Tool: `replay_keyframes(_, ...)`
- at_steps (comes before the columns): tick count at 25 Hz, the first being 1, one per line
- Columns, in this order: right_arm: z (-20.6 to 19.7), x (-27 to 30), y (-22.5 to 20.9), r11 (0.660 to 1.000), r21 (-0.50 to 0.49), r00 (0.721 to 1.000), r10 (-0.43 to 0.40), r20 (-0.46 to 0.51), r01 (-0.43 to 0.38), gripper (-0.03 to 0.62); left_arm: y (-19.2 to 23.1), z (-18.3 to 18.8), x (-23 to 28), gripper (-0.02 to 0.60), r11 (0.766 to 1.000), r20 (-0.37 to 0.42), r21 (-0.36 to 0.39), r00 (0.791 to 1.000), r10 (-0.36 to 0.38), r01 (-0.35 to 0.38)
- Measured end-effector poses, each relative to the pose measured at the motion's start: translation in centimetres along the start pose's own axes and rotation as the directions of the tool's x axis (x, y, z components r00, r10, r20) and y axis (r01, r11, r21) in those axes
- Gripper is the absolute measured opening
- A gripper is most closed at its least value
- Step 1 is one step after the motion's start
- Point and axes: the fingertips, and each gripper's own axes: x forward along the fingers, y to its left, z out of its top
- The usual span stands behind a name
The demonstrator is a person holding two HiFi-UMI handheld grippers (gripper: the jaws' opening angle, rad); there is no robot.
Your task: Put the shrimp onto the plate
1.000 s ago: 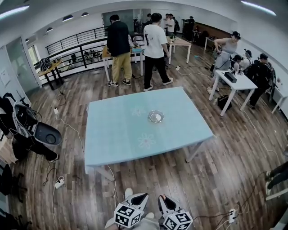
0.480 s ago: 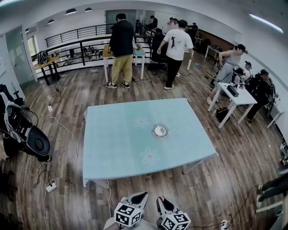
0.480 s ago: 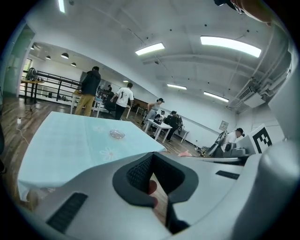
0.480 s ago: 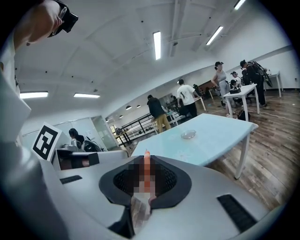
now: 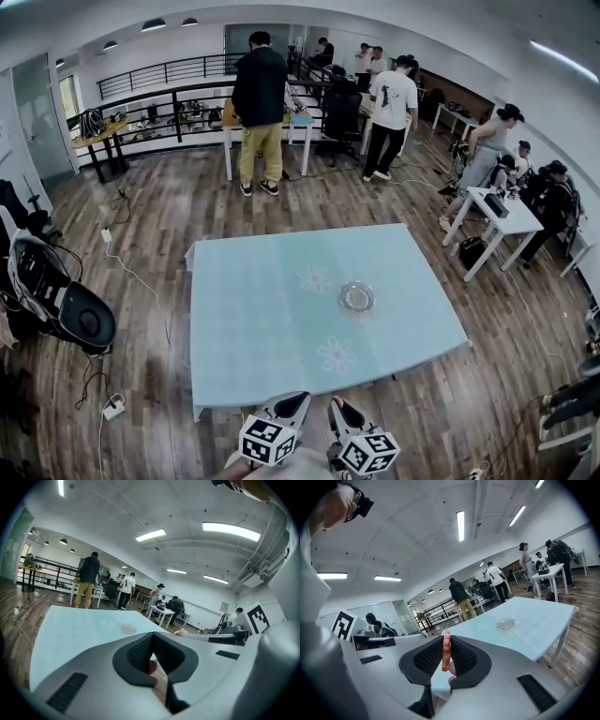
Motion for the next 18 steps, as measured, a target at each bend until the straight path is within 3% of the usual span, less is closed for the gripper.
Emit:
replay_keyframes(5,0.0,3.1,-0.2,0.998,0.039,0.999,-0.043,0.020,0.042,0.060,3.2,0.5,0.9,0.008,0.999,-0.023,0.002,0.999,-0.033,0.033)
replay_keyframes(11,-0.1,3.7,-2.4,0.991,0.091,0.995,-0.097,0.011,0.096,0.060,4.0,0.7,3.2,0.008,0.997,-0.056,0.000,0.995,-0.079,0.079)
replay_keyframes(18,2.1,7.9,-5.3,0.995,0.088,0.999,-0.047,0.009,0.046,0.060,5.7,1.5,6.8,0.008,0.999,-0.063,0.005,0.997,-0.034,0.035)
